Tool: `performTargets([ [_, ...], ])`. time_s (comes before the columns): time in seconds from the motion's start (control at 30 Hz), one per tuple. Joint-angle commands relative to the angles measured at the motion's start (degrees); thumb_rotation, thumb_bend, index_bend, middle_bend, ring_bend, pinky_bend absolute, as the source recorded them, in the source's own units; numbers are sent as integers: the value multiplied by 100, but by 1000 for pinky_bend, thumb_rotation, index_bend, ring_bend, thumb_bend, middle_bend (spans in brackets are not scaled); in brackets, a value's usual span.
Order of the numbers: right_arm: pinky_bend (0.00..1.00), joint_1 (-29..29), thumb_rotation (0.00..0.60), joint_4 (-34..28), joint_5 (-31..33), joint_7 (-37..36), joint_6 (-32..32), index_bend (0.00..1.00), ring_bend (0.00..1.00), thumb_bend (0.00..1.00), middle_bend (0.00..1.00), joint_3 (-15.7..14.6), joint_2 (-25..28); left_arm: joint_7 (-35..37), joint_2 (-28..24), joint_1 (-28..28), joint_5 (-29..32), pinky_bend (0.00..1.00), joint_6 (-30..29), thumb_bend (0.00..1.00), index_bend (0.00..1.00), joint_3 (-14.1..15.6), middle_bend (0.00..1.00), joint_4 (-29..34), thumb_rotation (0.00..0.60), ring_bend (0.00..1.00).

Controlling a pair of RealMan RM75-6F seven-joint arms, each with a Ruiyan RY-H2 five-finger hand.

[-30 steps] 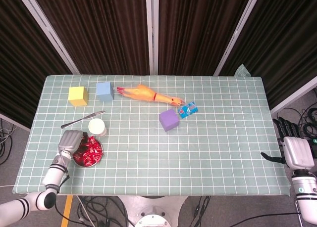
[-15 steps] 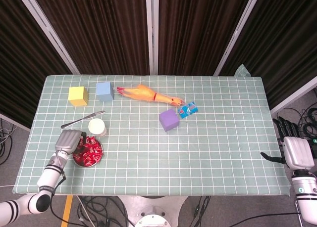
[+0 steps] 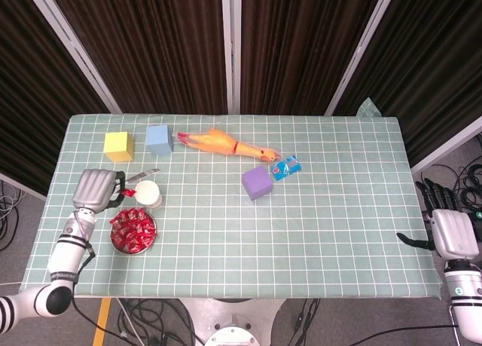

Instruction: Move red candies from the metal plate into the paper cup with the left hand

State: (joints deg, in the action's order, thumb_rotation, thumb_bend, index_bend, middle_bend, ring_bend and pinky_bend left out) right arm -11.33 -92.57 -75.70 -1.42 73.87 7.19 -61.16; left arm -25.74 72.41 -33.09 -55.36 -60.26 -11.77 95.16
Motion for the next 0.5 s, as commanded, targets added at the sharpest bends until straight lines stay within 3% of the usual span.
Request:
performTargets([
  [0.03, 0, 1, 499, 3, 0, -1, 0, 0, 0, 0, 0, -1, -4, -50, 165, -120, 89, 1000, 130, 366, 670, 32, 1000, -165, 600, 1000],
  [0.5, 0, -7, 499, 67, 82, 22, -63, 0, 0, 0, 0, 9, -12, 160, 757, -516, 347, 1000, 534, 362, 659, 6, 1000, -1109, 600, 1000],
])
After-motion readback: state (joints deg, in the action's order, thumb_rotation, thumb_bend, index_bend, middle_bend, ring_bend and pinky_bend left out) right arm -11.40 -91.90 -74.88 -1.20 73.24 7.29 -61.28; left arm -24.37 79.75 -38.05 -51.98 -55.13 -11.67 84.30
